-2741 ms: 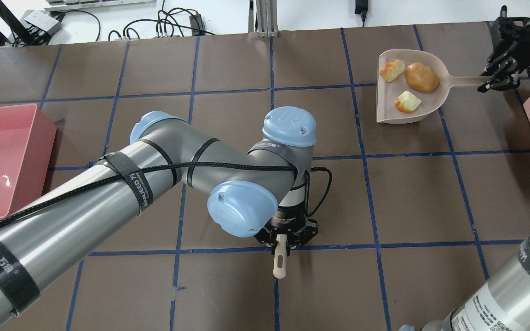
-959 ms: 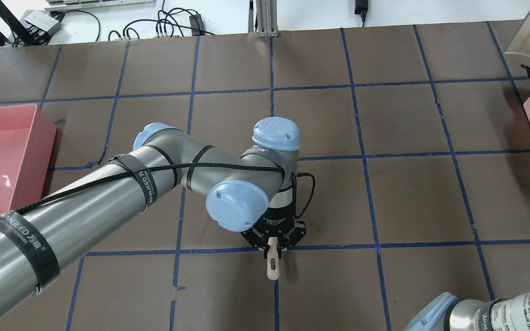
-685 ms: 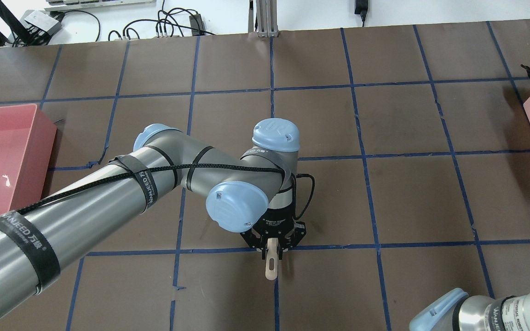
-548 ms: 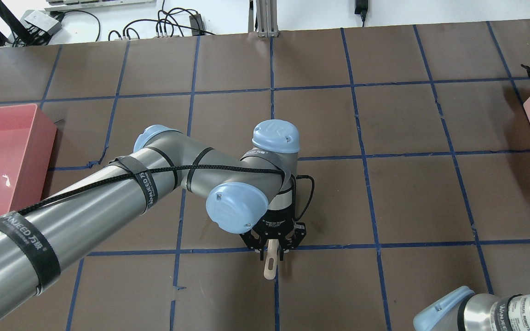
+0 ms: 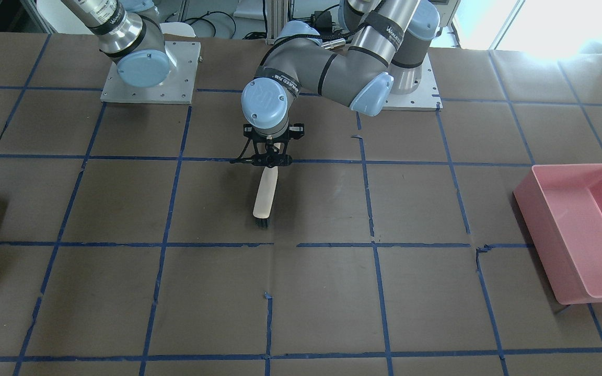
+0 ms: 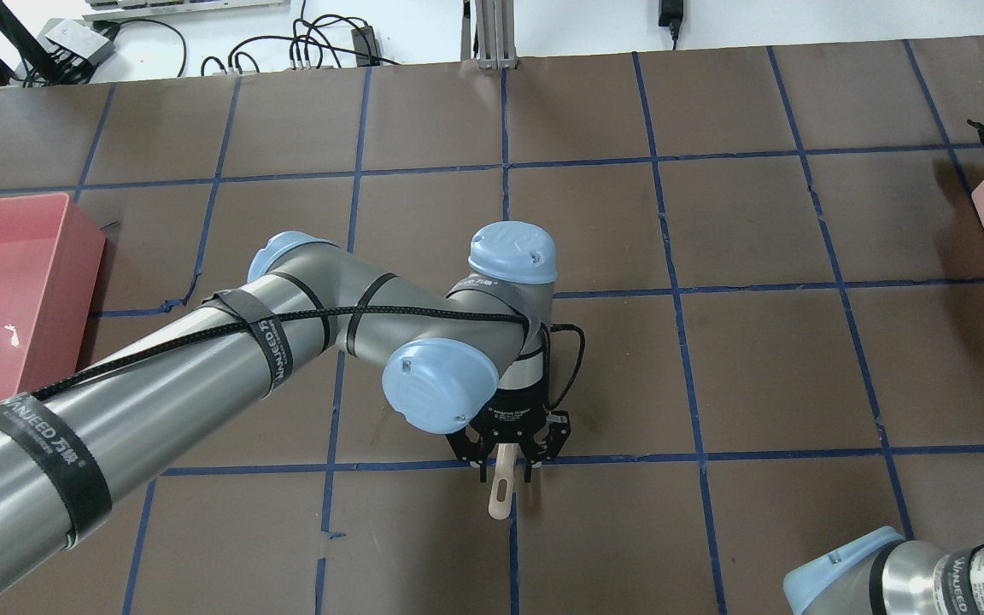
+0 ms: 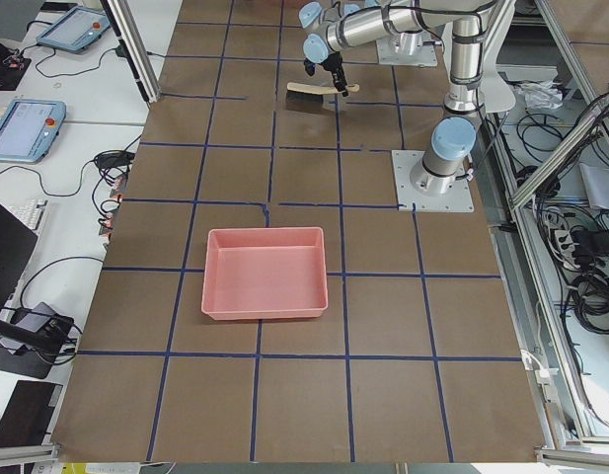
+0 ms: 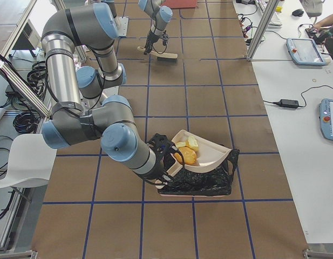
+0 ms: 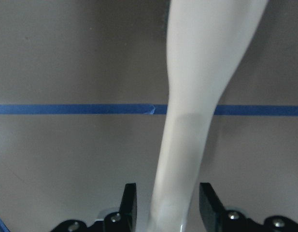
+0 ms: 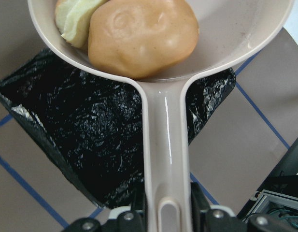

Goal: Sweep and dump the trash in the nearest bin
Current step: 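Carry the dustpan with the right gripper over the black-bagged bin, then set the brush down with the left gripper while the right tilts the dustpan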

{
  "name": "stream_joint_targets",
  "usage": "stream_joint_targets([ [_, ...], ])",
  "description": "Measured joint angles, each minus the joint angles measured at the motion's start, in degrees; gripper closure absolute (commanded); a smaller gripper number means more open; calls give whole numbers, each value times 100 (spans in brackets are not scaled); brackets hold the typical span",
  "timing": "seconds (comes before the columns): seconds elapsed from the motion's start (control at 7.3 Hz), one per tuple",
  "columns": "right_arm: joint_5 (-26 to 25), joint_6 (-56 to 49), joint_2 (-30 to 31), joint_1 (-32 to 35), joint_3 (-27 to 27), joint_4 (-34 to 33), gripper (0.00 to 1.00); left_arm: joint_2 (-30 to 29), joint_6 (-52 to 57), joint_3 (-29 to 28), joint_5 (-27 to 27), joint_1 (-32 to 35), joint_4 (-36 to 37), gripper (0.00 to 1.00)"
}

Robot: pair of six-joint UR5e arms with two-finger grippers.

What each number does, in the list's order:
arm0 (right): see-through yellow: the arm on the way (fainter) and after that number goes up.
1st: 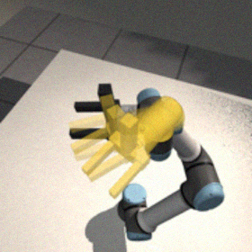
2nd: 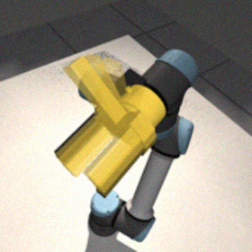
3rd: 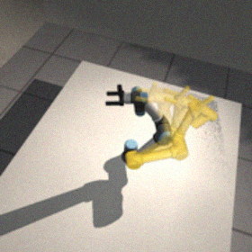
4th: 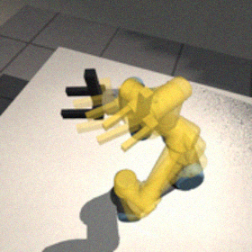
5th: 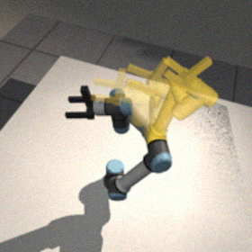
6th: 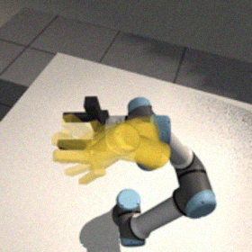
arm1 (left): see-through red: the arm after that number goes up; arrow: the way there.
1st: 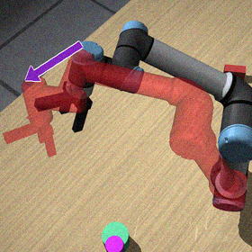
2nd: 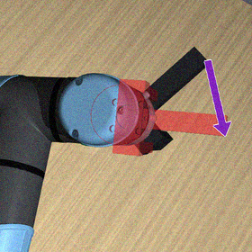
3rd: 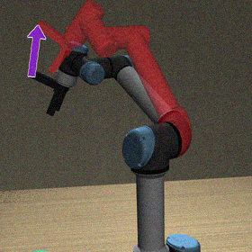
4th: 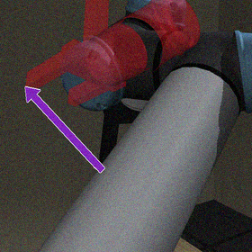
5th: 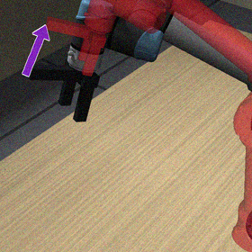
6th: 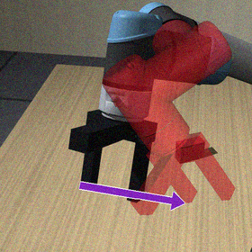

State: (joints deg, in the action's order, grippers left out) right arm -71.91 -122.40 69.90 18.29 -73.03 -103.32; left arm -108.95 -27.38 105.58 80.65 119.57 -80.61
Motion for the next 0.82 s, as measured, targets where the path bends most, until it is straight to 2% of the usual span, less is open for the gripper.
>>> stream_joint_targets([
  [0.41,-718,-572,-211,-30,79,-702,100,157,62,-164,-20,-92,286,0],
  [0.82,-1400,-846,-272,126,53,-1202,100,319,113,-950,-19,-512,-124,2],
])
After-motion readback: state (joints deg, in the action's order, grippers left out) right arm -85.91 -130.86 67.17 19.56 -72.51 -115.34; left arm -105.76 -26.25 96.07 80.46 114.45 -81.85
